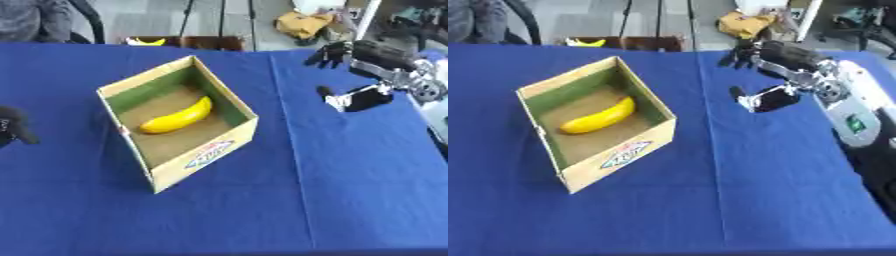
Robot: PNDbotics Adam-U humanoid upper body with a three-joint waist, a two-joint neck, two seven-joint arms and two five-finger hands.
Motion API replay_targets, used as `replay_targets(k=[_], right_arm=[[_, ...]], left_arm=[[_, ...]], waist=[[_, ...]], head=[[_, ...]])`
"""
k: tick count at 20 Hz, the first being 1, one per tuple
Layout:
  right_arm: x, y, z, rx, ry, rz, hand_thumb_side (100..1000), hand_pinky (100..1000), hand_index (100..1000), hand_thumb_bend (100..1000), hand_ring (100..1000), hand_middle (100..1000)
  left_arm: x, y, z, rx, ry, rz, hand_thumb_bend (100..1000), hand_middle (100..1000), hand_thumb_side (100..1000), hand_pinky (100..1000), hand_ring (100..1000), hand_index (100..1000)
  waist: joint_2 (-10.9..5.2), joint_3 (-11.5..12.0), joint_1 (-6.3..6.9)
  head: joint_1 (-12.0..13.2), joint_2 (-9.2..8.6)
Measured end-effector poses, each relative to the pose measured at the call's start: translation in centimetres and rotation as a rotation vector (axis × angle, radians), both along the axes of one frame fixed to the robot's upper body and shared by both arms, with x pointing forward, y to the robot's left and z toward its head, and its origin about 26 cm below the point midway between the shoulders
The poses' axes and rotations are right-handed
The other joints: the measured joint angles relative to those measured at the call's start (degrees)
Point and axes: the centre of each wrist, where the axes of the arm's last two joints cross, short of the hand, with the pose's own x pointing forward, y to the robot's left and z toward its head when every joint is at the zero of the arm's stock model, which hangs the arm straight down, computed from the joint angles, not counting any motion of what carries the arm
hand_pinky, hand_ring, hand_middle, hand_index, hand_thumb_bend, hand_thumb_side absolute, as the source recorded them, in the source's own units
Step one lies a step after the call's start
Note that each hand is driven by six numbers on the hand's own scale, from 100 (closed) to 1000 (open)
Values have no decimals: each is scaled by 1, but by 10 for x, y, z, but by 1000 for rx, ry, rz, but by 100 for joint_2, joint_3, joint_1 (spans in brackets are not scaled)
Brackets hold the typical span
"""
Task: Pick up objects on the table and place them in the box.
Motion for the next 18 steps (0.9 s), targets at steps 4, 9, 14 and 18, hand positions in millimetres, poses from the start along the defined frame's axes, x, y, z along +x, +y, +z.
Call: replay_targets(k=[4,9,14,18], right_arm=[[-3,-5,-7,4,15,-21,233,675,889,100,749,785],[-5,-11,-12,-3,31,-42,242,667,889,100,747,785],[-5,-14,-15,-11,33,-57,236,668,889,100,737,784],[-6,-15,-17,-15,34,-62,235,667,888,100,736,783]], left_arm=[[0,0,-1,0,5,2,222,522,1000,527,448,649],[-1,1,-2,0,8,3,222,522,1000,527,448,649],[-1,1,-2,1,9,4,223,521,1000,528,448,649],[-1,1,-2,0,9,5,222,521,1000,528,448,649]], waist=[[0,-12,0],[4,-37,1],[11,-45,2],[11,-58,3]], head=[[1,0],[12,0],[9,0],[3,-2]])
